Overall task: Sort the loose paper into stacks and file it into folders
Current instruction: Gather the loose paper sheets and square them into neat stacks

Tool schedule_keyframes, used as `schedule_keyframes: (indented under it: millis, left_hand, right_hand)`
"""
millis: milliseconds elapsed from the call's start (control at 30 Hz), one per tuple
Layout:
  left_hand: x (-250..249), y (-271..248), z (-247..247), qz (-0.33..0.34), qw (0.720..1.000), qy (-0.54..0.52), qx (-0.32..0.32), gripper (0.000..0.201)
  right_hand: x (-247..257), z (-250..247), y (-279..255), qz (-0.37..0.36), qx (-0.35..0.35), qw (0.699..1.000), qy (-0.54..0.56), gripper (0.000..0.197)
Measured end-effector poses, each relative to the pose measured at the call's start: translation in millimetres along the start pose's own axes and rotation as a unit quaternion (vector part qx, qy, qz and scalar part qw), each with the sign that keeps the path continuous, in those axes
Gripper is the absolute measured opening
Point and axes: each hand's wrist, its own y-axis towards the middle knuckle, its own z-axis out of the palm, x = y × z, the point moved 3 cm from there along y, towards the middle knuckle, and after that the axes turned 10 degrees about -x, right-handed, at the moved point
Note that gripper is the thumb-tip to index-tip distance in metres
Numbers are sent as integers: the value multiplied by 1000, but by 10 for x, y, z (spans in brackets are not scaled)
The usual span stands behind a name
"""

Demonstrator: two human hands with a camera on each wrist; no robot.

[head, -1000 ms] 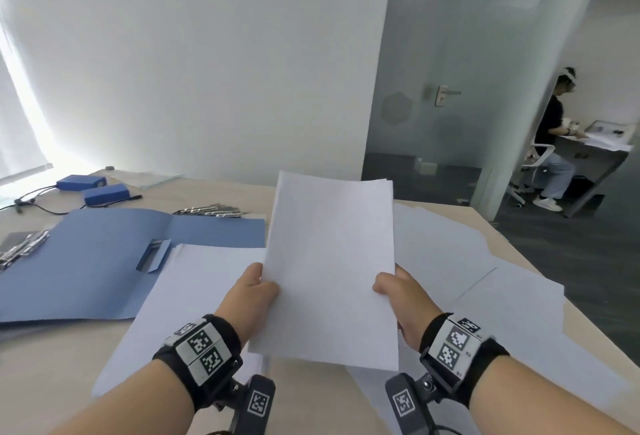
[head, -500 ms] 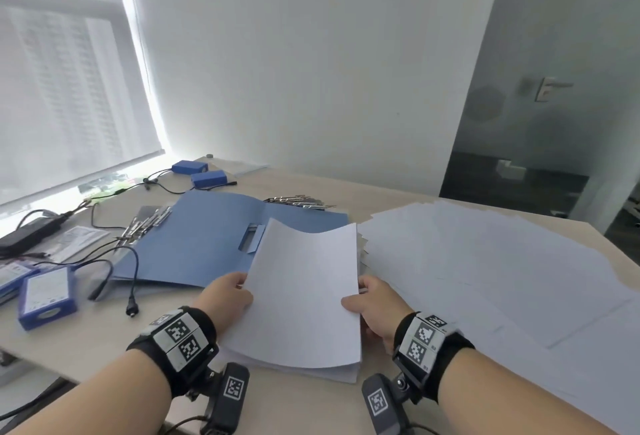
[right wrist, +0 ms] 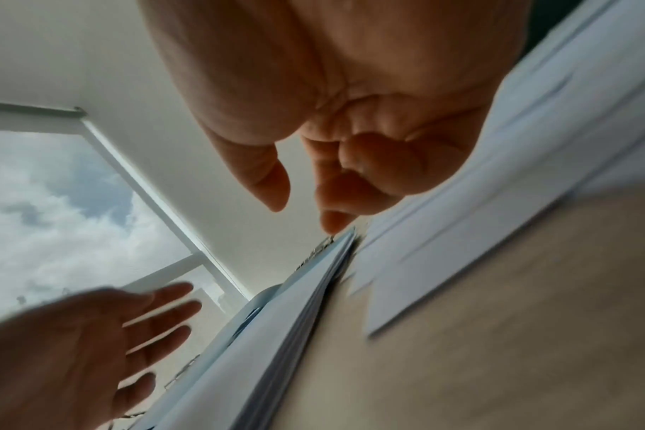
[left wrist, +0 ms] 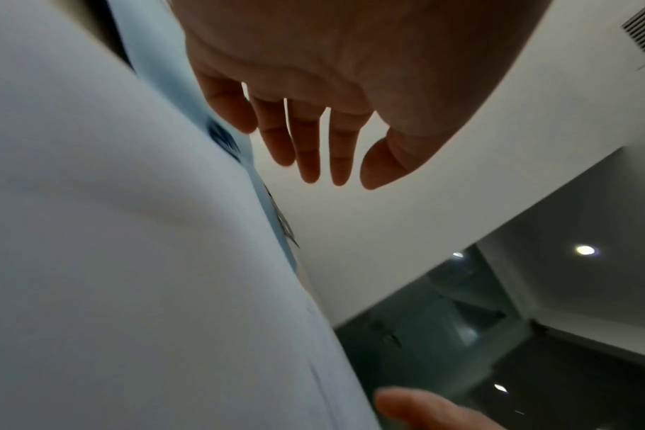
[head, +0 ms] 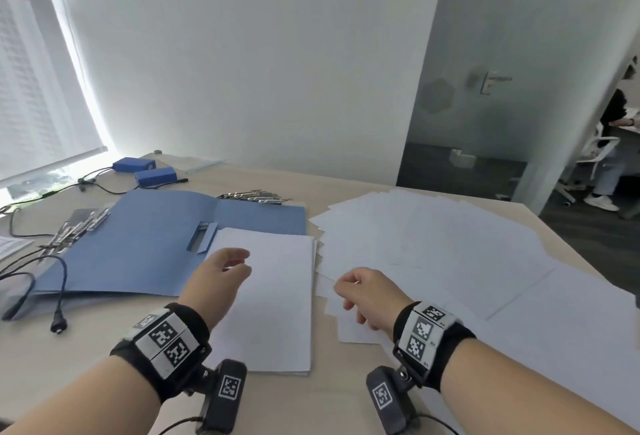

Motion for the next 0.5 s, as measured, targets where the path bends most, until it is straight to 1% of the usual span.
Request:
schedule_keyframes:
  millis: [100,233,367,500]
  left_hand:
    - [-236,-148,455,-4,996,-63,62,23]
    - [-454,-378,1097,-36,978,-138,150,22]
    - [-594,-534,1662,-78,957,-192,205,20]
    - [-695,-552,2026,-97,940,-237,227,19]
  right_hand:
    - [-99,-381,-26,-41,-20,995,-90,17]
    - [-326,-943,-13,-58,-62,974,-210,17]
    - [-576,-1480,57,-43,-94,939,-328,23]
    - [-776,-1864,228,-6,-97,921,-376,31]
